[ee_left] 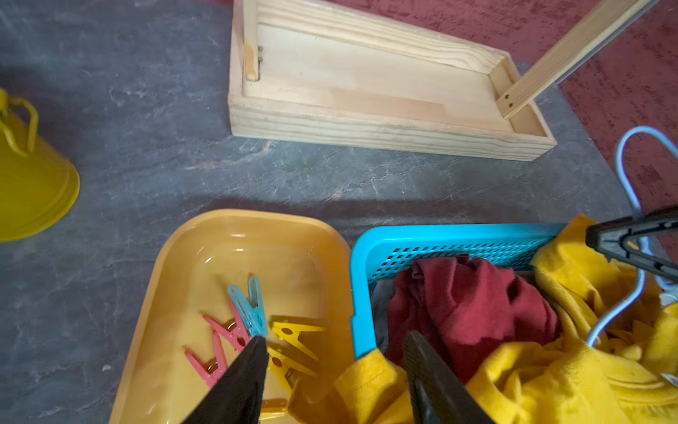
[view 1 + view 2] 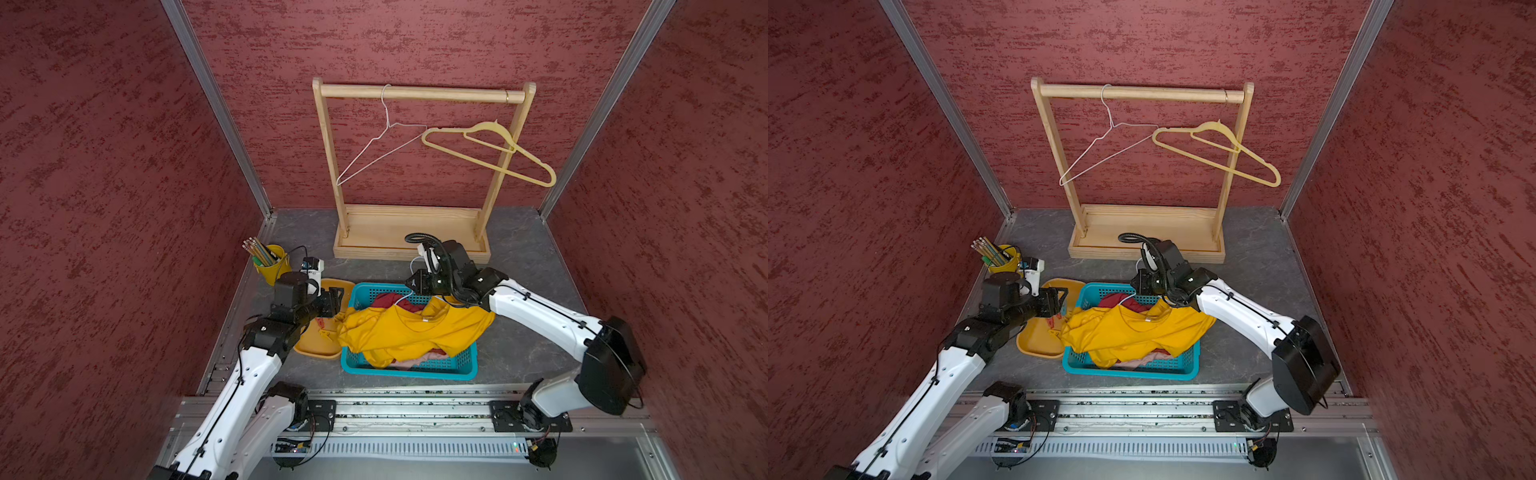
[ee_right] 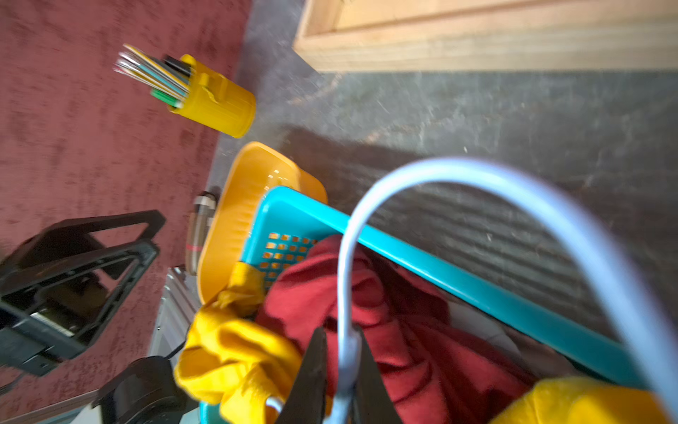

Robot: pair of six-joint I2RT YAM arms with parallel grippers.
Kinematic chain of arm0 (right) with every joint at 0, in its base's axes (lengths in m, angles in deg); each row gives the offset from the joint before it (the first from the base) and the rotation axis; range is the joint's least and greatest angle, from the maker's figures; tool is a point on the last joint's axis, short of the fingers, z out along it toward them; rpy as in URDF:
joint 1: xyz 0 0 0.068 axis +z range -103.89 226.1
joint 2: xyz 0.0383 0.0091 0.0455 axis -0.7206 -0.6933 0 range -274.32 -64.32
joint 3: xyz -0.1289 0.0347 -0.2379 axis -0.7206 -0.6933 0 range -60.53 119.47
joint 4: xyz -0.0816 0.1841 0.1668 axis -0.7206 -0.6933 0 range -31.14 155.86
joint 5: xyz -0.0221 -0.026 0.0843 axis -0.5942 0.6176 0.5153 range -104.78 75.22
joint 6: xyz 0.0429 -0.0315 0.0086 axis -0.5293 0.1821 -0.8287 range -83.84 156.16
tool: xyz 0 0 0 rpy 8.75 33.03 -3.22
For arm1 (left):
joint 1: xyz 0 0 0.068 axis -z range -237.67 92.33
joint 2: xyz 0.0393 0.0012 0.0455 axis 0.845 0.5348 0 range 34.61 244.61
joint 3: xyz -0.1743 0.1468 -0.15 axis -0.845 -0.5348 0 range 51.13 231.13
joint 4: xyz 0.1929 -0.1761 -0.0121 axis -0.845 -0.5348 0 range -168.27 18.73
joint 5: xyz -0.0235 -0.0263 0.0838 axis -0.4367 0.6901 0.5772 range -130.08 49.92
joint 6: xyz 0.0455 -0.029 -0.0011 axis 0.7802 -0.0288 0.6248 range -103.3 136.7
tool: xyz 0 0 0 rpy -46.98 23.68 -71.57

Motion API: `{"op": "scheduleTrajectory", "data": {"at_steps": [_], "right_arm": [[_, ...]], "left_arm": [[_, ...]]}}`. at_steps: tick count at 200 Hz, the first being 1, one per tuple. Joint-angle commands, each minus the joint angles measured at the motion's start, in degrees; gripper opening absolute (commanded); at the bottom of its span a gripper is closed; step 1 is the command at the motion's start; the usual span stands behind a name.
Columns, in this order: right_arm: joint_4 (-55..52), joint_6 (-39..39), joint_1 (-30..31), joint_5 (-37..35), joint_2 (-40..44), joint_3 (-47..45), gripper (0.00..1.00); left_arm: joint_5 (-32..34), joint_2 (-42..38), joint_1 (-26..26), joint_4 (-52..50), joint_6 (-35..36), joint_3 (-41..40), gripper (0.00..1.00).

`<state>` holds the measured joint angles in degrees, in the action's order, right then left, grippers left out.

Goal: Remove the clothespins securing t-shirts to the hanger
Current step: Pick up the hanger from the basket.

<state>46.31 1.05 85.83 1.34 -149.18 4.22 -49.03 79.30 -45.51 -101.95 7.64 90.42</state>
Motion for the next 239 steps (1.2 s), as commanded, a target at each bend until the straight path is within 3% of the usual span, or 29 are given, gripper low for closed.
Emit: {"op": "scheduleTrajectory", "data": {"at_steps": [1,29,61,73,132,166,190,239], "right_arm": [[6.1,1.4,0.2,-2.5,6.0,-0.1,0.0],[12.8,4.0,0.1,-1.2,13.7,-2.0,0.0],[17.8,9.7,0.2,-0.3,21.9,-1.9,0.0],[17.8,12.3,0.2,1.1,23.3,-0.7,0.0],[12.6,20.8,0.2,10.8,21.9,8.3,0.0],[8.5,27.5,0.2,18.2,19.3,13.9,0.0],[2.2,31.5,0.2,21.3,16.5,20.3,0.0],[1.3,33.8,0.2,26.8,14.5,24.8,0.0]], "left_arm": [[-4.7,-2.6,0.1,2.2,4.5,3.3,0.61],[-15.1,-4.4,0.1,6.6,6.8,6.4,0.62],[-33.9,-3.1,0.4,11.8,10.2,12.0,0.62],[-38.1,-1.4,1.6,11.7,12.6,14.8,0.62],[-34.0,6.6,13.0,6.4,34.1,23.8,0.64],[-30.5,8.6,13.4,3.1,44.1,26.6,0.68],[-32.4,11.3,10.6,-1.7,45.8,30.3,0.68],[-36.5,13.4,8.1,-2.1,43.8,31.3,0.63]]}}
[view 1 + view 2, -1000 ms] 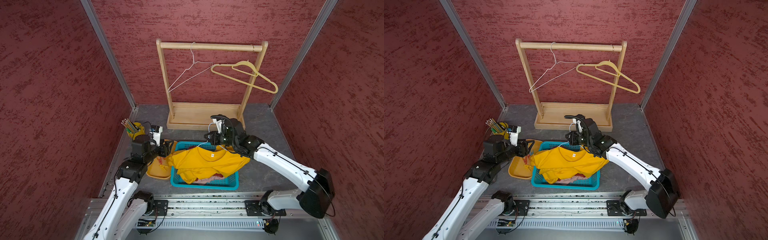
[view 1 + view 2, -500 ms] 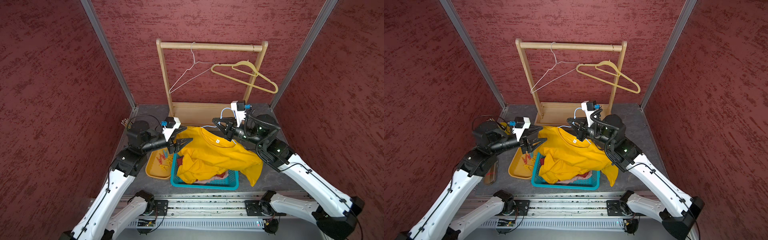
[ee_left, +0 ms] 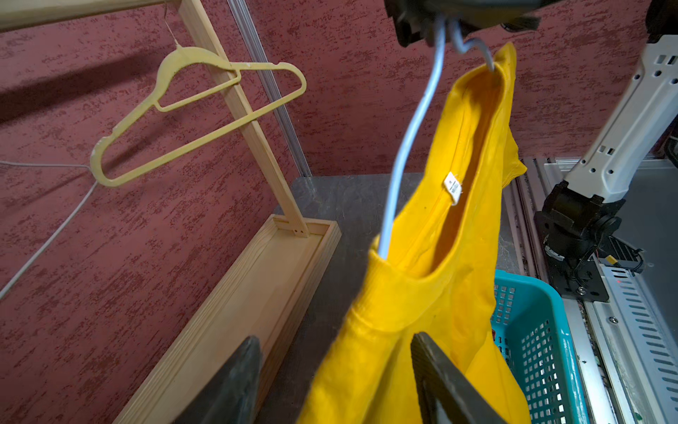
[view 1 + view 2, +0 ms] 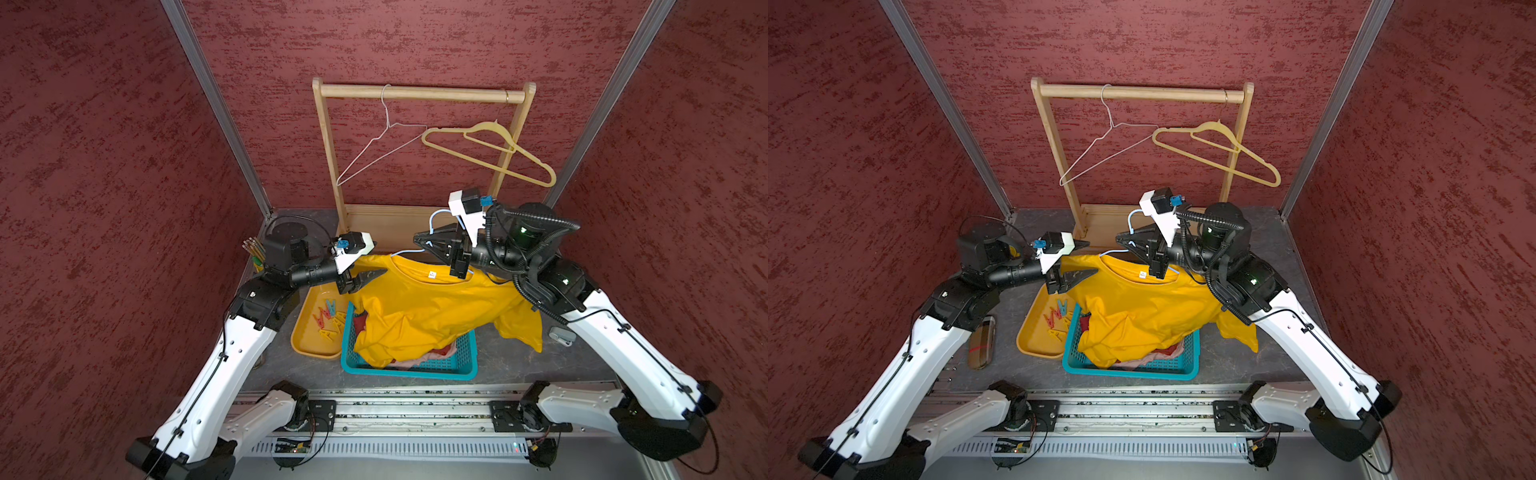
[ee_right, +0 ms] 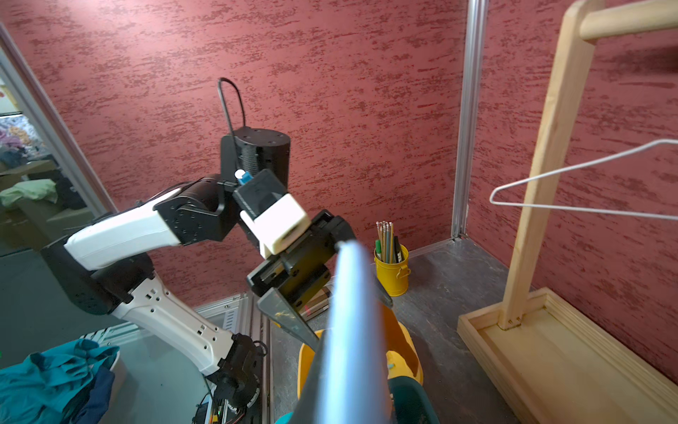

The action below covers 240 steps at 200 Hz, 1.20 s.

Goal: Remove the clothespins securing t-shirts to the hanger
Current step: Pick up the hanger from the basket.

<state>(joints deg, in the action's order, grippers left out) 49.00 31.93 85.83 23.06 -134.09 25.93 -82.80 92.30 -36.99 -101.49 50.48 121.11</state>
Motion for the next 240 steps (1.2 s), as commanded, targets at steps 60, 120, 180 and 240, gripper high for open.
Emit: {"op": "scheduleTrajectory", "data": {"at_steps": [60,120,180,240], "right_arm": [[7.3,-1.8,0.2,5.6,1.8,-2.6,0.08],[-14.3,12.7,0.2,-16.6,7.5,5.3,0.75],[-36.0,24.5,0.2,-41.1,4.6,16.7,0.75],[-43.6,29.6,0.2,-47.2,3.0,13.8,0.75]], "left_arm": [[-5.4,-2.1,-0.9,-3.3,3.5,-2.6,0.01],[-12.1,-3.7,-7.0,-13.2,8.1,-0.1,0.0],[-10.7,-4.3,-8.6,-27.9,12.9,4.6,0.0],[-8.7,-4.3,-8.8,-35.4,14.7,8.1,0.0]]}}
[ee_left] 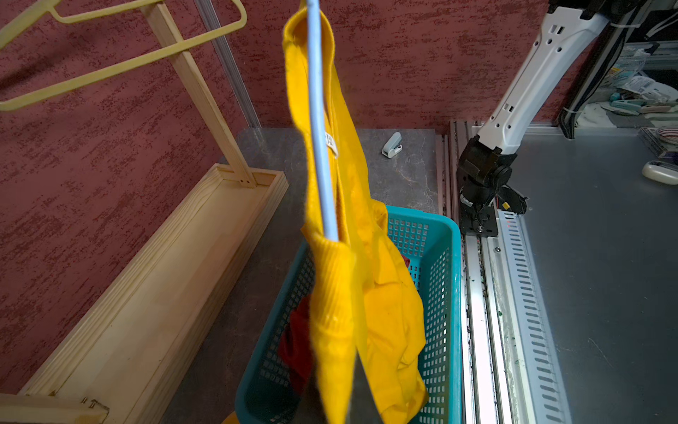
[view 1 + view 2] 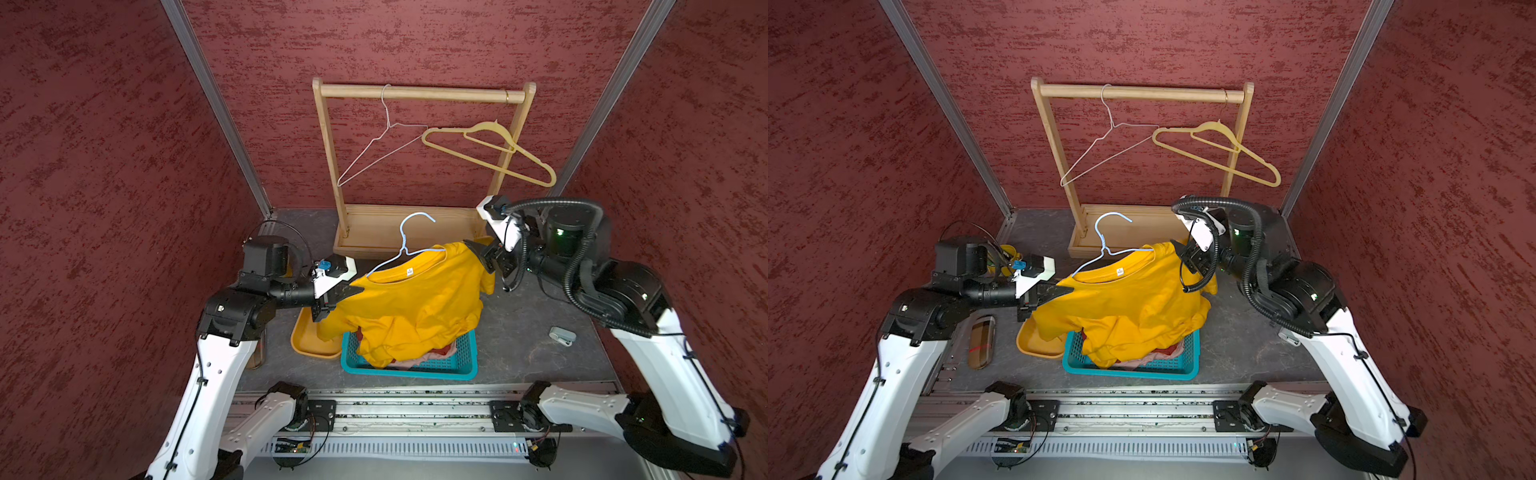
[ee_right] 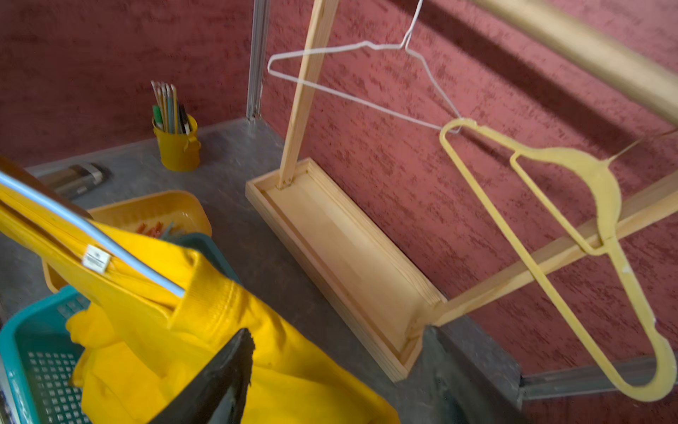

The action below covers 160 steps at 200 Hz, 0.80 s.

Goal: Remove the clothespins securing t-shirts to the hanger
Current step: Pick up the hanger from the basket.

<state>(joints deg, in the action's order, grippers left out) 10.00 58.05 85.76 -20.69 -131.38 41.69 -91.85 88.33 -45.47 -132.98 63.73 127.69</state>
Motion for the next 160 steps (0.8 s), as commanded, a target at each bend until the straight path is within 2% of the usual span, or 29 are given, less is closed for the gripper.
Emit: {"op": "scheduleTrajectory", "data": {"at_steps": [1,46,114,128,149,160], "right_arm": [[-4.5,3.6,0.3,-3.2,0.4,-2.1,0.75],[0.6,8.4,0.3,1.8,1.0,-7.6,0.74],[5.5,9.0,0.7,12.8,-0.6,-8.4,0.71],[7.9,9.0,0.9,15.8,-0.4,-9.6,0.66],[11.8,9.0,1.0,18.5,0.1,-11.5,0.52],[13.3,9.0,1.1,19.8,0.3,-12.2,0.5]], "left_arm": [[0.3,-0.4,-0.3,-4.0,1.4,1.6,0.0],[-0.9,-1.3,-0.3,-5.1,1.4,1.8,0.0],[-5.4,-1.5,-0.3,-5.4,2.0,3.4,0.0],[-6.9,-1.7,-0.3,-5.0,1.9,3.3,0.0],[-9.0,-2.5,-0.3,-3.1,1.2,2.0,0.0],[-9.9,-2.9,-0.3,-1.4,0.5,0.8,0.0]]}}
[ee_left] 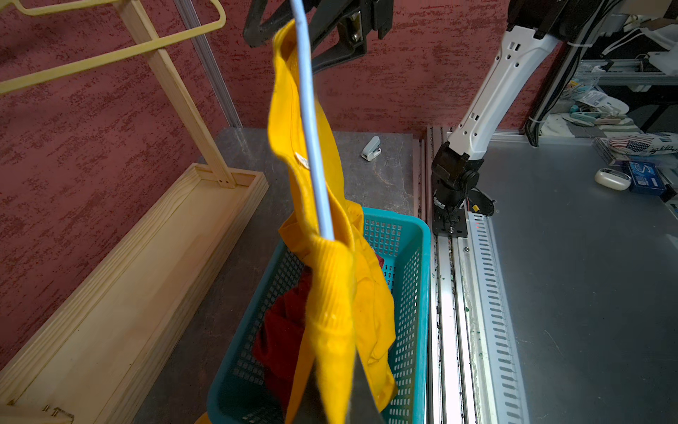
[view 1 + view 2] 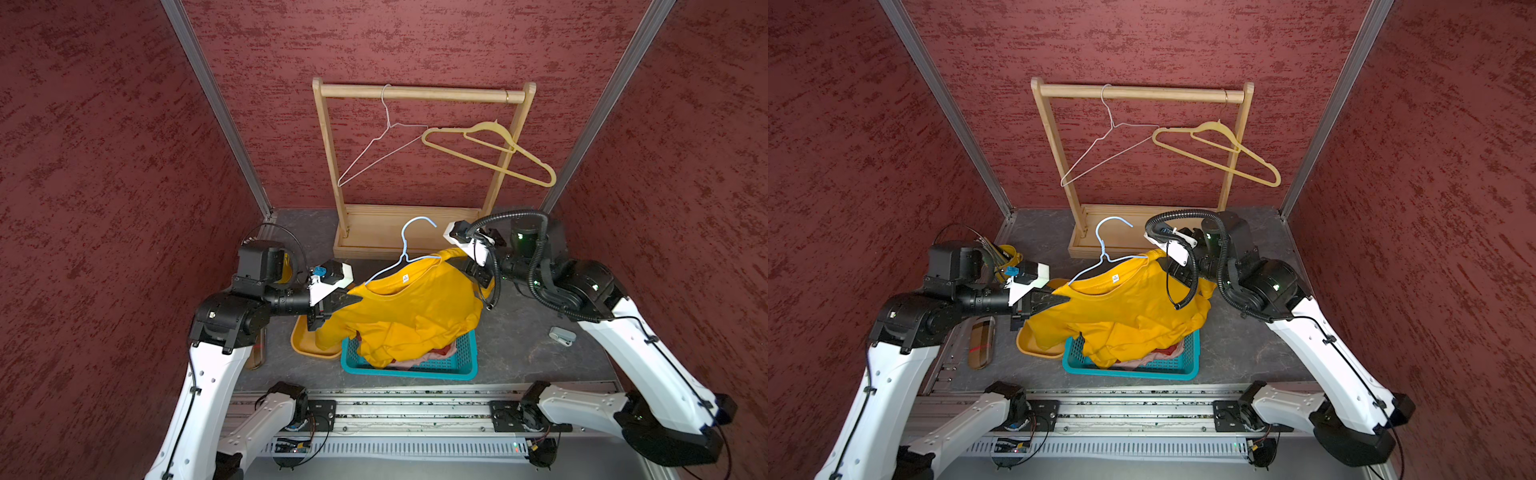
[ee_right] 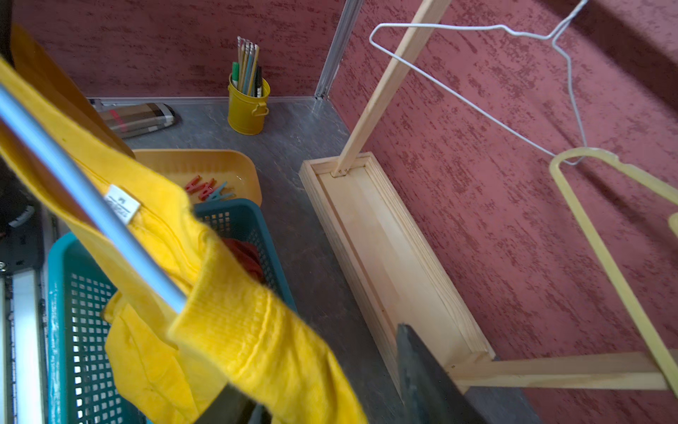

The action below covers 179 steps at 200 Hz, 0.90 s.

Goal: Remove the clothespins securing t-shirts to the hanger
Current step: Pick up the hanger from the basket.

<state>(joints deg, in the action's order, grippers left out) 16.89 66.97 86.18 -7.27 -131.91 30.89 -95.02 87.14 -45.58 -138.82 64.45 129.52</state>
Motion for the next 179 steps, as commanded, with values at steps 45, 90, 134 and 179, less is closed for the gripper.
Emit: {"op": "scheduleTrajectory", "data": {"at_steps": [45,90,134,179], "right_arm": [[10.6,-1.6,1.5,12.4,1.9,-2.9,0.51],[11.0,-2.0,2.0,13.0,2.0,-5.3,0.45],[14.8,-2.8,2.9,15.5,1.8,-7.0,0.1],[21.1,-3.7,3.1,9.9,4.5,-10.5,0.0]], "left_arm": [[-10.6,-1.9,-0.1,10.6,-2.7,-4.6,0.0],[-13.0,-1.9,-0.1,13.2,-3.9,-6.1,0.0],[-13.5,-2.1,-0.1,16.5,-6.7,-7.0,0.0],[-6.7,-7.0,-0.8,30.4,-14.8,-15.0,0.44]]}}
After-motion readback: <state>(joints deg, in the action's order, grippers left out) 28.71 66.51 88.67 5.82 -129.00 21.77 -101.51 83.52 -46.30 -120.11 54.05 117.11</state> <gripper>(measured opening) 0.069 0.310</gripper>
